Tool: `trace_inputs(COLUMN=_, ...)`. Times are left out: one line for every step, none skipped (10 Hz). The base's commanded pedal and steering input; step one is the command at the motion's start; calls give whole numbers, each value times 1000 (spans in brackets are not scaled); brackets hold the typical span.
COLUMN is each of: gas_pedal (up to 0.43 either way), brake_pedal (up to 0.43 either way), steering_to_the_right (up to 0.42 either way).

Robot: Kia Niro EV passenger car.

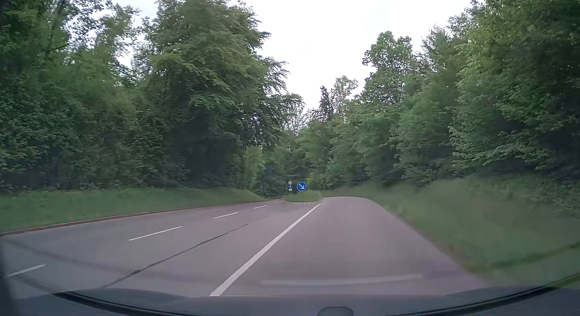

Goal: Follow the waypoints while adhering to traffic rules and regulations

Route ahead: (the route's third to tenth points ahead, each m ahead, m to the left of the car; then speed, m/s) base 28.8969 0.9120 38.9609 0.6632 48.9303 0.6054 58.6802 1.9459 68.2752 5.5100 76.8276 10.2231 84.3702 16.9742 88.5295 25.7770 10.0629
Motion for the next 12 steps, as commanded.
trace_inputs(gas_pedal=130, brake_pedal=0, steering_to_the_right=82)
trace_inputs(gas_pedal=130, brake_pedal=0, steering_to_the_right=79)
trace_inputs(gas_pedal=130, brake_pedal=0, steering_to_the_right=73)
trace_inputs(gas_pedal=130, brake_pedal=0, steering_to_the_right=66)
trace_inputs(gas_pedal=130, brake_pedal=0, steering_to_the_right=56)
trace_inputs(gas_pedal=130, brake_pedal=0, steering_to_the_right=48)
trace_inputs(gas_pedal=130, brake_pedal=0, steering_to_the_right=41)
trace_inputs(gas_pedal=130, brake_pedal=0, steering_to_the_right=34)
trace_inputs(gas_pedal=130, brake_pedal=0, steering_to_the_right=25)
trace_inputs(gas_pedal=130, brake_pedal=0, steering_to_the_right=19)
trace_inputs(gas_pedal=118, brake_pedal=0, steering_to_the_right=15)
trace_inputs(gas_pedal=110, brake_pedal=0, steering_to_the_right=10)
